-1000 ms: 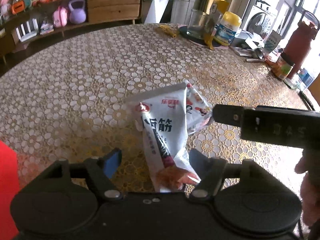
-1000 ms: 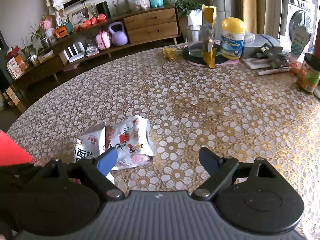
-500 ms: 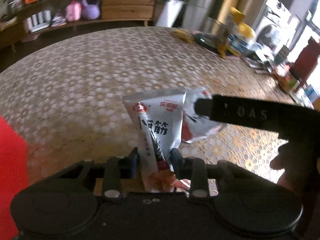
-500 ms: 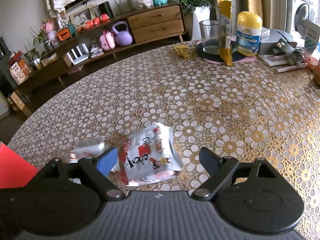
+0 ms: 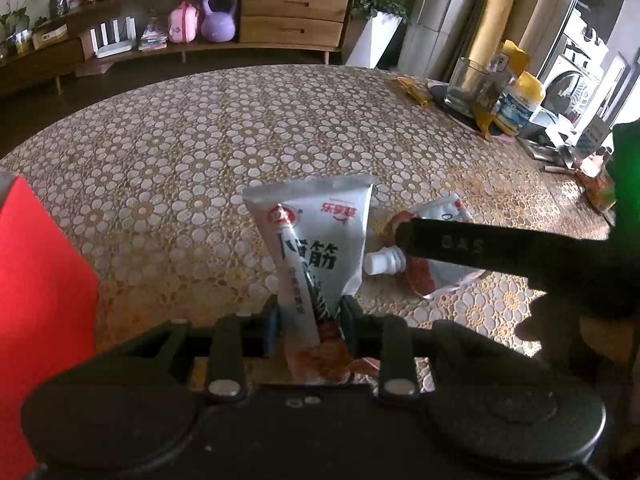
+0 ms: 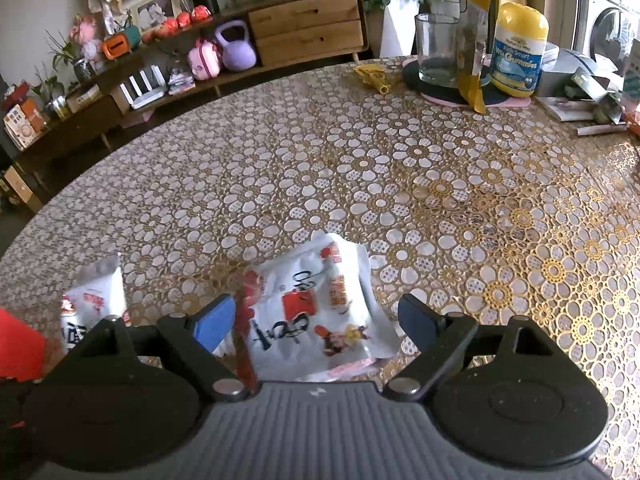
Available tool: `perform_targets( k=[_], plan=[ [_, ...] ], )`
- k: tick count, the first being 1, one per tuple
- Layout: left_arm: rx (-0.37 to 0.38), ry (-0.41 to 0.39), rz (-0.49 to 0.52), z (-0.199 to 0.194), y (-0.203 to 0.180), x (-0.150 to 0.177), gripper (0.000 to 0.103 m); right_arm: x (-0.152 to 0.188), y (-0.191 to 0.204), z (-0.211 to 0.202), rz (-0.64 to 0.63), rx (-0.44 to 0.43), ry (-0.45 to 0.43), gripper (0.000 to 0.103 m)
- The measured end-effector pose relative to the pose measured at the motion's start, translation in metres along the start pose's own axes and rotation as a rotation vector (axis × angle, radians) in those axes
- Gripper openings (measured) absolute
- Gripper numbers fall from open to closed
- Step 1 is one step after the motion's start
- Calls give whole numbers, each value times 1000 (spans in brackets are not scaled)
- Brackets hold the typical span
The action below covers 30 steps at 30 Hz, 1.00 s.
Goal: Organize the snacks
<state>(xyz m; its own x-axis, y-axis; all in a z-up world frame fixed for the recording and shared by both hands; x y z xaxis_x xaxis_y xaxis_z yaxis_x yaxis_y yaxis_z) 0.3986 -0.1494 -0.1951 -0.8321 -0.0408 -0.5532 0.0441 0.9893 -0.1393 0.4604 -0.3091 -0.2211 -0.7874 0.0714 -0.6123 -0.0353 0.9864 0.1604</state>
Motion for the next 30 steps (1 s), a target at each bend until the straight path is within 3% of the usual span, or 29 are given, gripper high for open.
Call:
perform_targets(
  k=[2, 3, 13, 20, 30],
  plan=[
    [1, 0, -4, -1, 0, 0, 28, 0, 2, 0, -8, 7, -8, 87],
    [4, 1, -6, -1, 0, 1, 28, 0, 2, 0, -11, 5, -9, 79],
    [22, 16, 8, -5, -4, 4, 26, 14, 5, -19, -29, 35, -12, 70],
    [46, 31, 11, -21, -9, 13, 24, 40, -2, -48, 10, 36, 7, 68],
    [61, 33, 55, -66, -18, 35, 24, 74, 7, -123, -8, 30, -6, 67]
  ],
)
Point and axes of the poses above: each gripper's, at about its wrist camera, not at the fingertips, and z roughly the way its jaws point, y to its left, x to its underside, the point moved 7 cm from there along z, roughly the way its jaws point
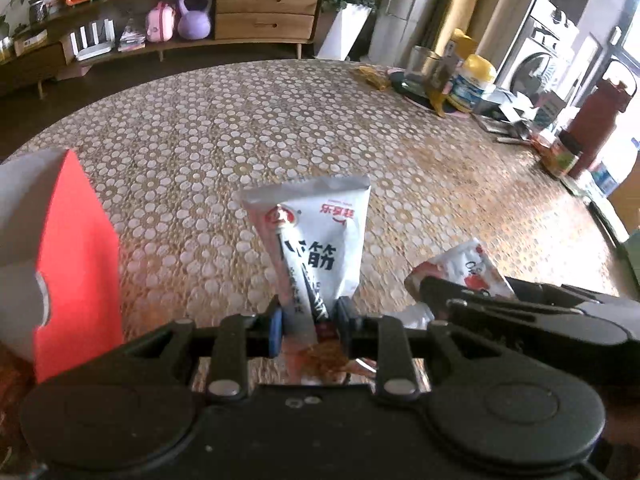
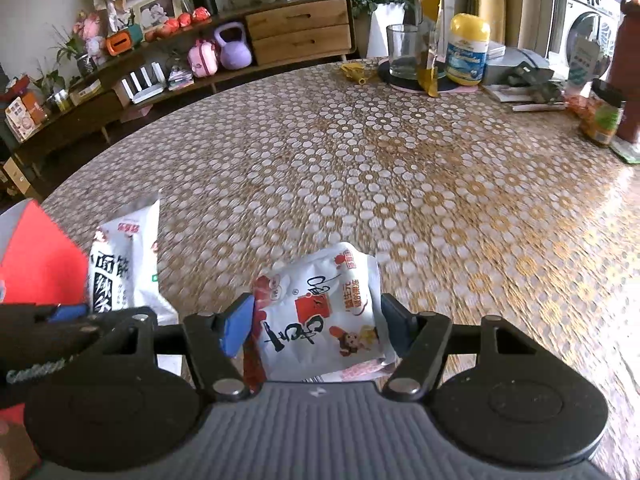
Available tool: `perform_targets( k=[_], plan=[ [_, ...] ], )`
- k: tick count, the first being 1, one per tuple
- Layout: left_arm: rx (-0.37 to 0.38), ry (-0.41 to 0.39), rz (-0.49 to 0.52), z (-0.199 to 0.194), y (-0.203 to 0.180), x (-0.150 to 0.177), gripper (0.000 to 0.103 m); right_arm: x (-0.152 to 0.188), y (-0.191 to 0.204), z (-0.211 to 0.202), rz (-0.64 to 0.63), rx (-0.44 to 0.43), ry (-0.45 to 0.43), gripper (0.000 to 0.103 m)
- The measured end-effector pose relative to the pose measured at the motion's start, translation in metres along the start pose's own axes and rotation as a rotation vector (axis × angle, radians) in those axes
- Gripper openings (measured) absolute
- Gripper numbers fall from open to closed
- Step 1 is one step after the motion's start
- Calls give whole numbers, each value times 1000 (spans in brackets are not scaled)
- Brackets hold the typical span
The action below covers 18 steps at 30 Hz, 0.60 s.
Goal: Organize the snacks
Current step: 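Carry both white packets over the box with both grippers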
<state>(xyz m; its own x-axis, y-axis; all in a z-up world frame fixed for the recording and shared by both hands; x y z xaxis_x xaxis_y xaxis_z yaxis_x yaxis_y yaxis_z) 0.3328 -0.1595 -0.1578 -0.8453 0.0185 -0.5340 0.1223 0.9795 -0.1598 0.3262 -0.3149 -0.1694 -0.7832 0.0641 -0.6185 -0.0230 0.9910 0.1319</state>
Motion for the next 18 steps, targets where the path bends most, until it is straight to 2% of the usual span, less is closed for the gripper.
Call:
perform_targets(
  k=[7, 10, 18],
  plan=[
    [21, -15, 29, -42, -1, 17, 24, 14, 10, -55, -8, -10, -29, 67],
    [-3, -22, 50, -62, 1, 24, 24, 20, 18, -80, -19, -26, -48, 67],
    [-3, -52, 49, -116, 21, 39, 24, 27, 53, -138, -64, -76, -92, 67]
  ],
)
Point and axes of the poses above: each gripper's, at about its wrist camera, not at the fingertips, and z roughly the way its jaws point, y to its left, x to its underside, the point moved 7 cm from there along z, roughly the way its jaws point
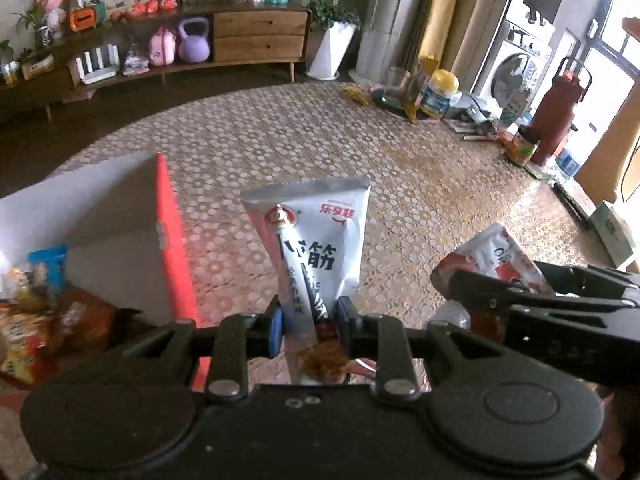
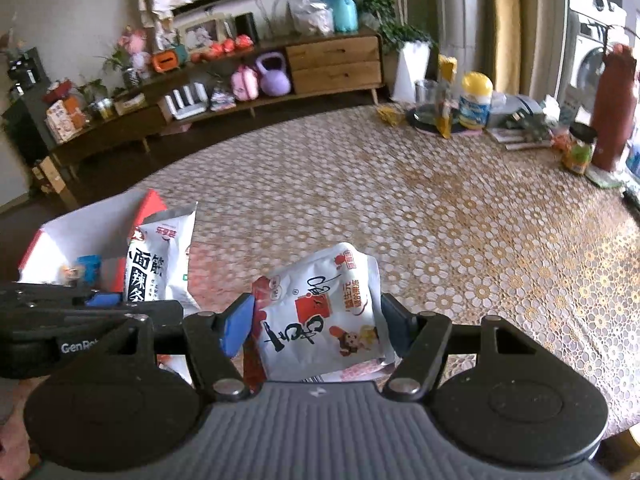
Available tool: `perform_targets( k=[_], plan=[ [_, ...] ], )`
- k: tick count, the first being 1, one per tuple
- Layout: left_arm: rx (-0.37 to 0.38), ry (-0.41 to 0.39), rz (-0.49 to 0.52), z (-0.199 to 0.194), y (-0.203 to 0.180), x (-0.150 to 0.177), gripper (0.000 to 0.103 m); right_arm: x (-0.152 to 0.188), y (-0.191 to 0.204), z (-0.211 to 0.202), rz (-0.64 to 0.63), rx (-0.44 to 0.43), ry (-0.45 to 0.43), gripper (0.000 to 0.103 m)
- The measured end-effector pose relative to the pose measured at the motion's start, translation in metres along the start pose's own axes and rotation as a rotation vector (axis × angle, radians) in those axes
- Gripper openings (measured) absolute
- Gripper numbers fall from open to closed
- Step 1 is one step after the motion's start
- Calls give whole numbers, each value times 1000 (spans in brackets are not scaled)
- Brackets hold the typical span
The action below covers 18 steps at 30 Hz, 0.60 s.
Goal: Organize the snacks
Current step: 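Carry both white packets over the box with both grippers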
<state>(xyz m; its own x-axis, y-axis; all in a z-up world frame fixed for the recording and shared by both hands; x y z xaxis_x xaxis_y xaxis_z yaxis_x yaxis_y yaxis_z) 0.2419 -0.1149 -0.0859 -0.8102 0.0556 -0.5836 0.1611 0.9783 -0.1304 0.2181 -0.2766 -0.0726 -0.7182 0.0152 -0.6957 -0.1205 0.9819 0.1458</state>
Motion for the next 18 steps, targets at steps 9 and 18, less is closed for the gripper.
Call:
perform_targets(
  k=[9, 18],
  plan=[
    [-36, -41, -25, -55, 46, 3, 24, -7, 64, -32, -71, -77, -43, 67],
    [-95, -77, -30, -93, 110, 0, 24, -17, 137, -26, -147, -133, -55, 67]
  ],
)
Point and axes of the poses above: each gripper's, at about its wrist camera, not at the fingertips, and z roughly the way its jaws point, y to its left, x to its underside, the point moved 7 cm from there along z, roughly the way its jaws point
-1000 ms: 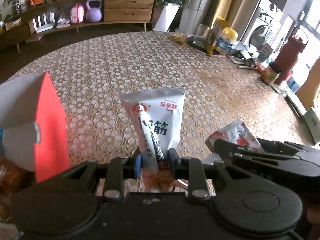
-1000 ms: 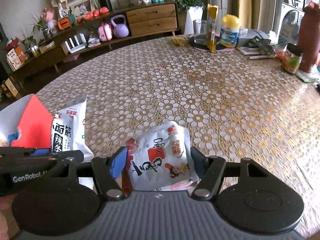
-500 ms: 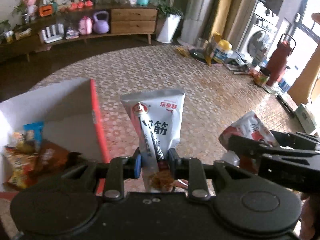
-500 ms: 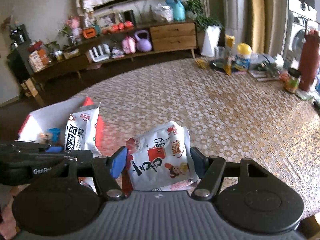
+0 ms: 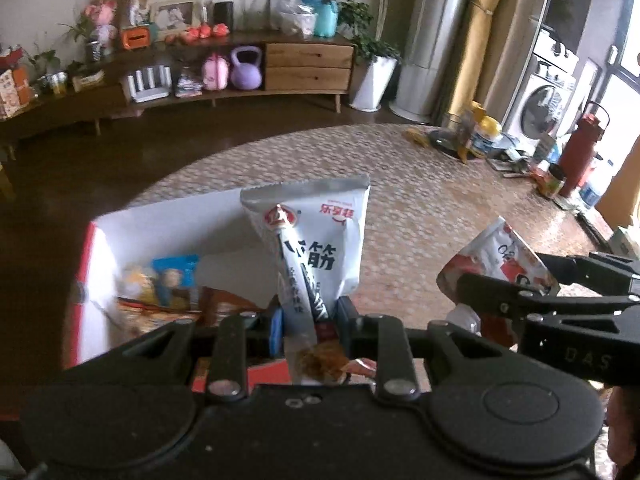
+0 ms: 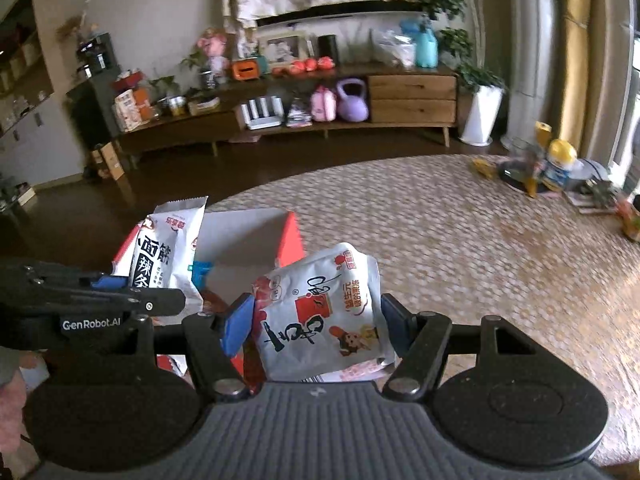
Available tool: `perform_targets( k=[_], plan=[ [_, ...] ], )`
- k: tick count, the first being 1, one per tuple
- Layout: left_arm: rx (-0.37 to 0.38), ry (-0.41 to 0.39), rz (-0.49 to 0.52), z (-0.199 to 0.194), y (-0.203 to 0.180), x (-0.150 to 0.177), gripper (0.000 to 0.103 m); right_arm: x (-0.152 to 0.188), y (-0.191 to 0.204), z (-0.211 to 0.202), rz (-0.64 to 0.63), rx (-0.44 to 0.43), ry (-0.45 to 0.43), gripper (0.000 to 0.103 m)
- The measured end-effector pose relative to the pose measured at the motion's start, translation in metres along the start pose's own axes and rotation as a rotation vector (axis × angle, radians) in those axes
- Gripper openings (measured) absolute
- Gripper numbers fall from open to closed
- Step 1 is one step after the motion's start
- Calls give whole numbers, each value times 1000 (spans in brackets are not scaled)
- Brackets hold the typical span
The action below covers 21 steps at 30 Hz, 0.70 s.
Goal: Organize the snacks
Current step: 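Carry both white packets over the box with both grippers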
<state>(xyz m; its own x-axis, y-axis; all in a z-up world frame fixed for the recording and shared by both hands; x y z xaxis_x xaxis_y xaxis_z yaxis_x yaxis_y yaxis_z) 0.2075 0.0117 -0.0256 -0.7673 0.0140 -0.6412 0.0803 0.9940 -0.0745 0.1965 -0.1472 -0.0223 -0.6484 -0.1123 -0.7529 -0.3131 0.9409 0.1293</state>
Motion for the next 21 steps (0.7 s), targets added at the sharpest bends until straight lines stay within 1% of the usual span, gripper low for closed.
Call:
perform_targets(
  k=[4, 9, 14, 21],
  plan=[
    [-22, 2, -12, -4, 33, -6, 24, -7, 29, 17, -25, -17, 2, 67],
    [-65, 10, -21, 8, 72, -16, 24, -12, 57, 46, -46, -28, 25, 67],
    [-93, 37, -25, 32, 100, -20, 25, -13, 74, 81, -74, -29, 60, 67],
    [-124, 105, -11, 71, 123, -12, 25, -7, 93, 127, -123, -25, 107, 67]
  ],
)
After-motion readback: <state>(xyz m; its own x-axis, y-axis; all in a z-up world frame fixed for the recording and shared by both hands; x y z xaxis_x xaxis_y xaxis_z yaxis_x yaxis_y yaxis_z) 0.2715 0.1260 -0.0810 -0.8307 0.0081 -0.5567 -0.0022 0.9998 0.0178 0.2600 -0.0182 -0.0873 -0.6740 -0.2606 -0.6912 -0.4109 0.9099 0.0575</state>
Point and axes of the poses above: each gripper's, at about its wrist camera, not at the fingertips, and z roughly the way its jaws point, y to its left, x to its underside, the point moved 7 cm from there along z, roughly the way its jaws point
